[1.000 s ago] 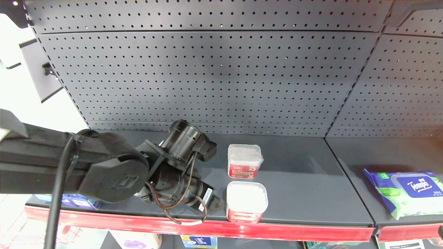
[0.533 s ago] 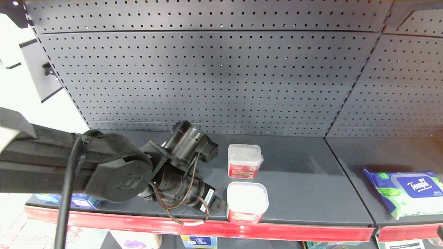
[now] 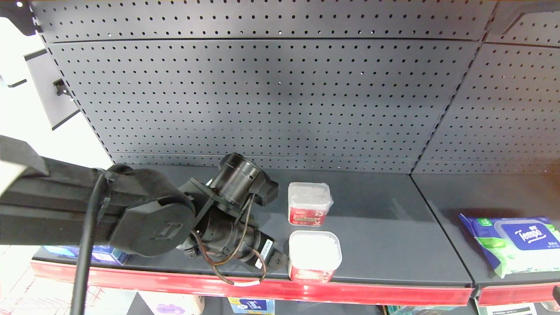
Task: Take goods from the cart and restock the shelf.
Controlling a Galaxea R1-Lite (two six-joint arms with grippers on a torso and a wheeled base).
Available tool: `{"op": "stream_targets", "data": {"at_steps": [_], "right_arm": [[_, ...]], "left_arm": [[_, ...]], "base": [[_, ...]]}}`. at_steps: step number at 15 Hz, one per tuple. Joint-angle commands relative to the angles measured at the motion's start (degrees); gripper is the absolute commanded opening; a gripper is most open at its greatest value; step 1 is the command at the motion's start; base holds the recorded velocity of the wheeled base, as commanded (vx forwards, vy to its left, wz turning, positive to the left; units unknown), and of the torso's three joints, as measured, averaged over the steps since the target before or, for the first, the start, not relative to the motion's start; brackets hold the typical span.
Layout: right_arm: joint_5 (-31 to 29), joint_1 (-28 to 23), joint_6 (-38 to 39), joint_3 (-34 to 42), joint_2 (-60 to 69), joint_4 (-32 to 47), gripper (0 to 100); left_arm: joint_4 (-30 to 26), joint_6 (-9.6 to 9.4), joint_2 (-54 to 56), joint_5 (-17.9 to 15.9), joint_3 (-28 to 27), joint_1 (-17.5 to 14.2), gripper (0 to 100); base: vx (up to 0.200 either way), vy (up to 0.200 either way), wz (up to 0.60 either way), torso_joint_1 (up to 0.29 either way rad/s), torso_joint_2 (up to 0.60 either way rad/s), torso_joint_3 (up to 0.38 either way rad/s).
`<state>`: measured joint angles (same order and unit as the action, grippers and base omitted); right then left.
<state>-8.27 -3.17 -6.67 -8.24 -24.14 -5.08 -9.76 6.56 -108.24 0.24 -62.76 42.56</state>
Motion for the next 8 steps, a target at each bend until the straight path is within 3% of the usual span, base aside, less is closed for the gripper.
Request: {"op": "stream_targets", "data": {"at_steps": [1, 8], "right_arm": [[0.0, 0.01, -0.01, -0.02, -0.03, -0.01, 100], [0.0, 0.01, 0.08, -0.02, 0.14, -0.01, 100]], "left_arm": [[0.01, 0.03, -0.22, 0.02, -0.44, 0.07, 100], [-0.25, 0.38, 0.13, 0.11, 0.35, -0.28, 100]], "base": [[0.0, 0.0, 0.0, 0.0, 0.0, 0.0], [0.0, 0.0, 0.0, 0.0, 0.0, 0.0]]}}
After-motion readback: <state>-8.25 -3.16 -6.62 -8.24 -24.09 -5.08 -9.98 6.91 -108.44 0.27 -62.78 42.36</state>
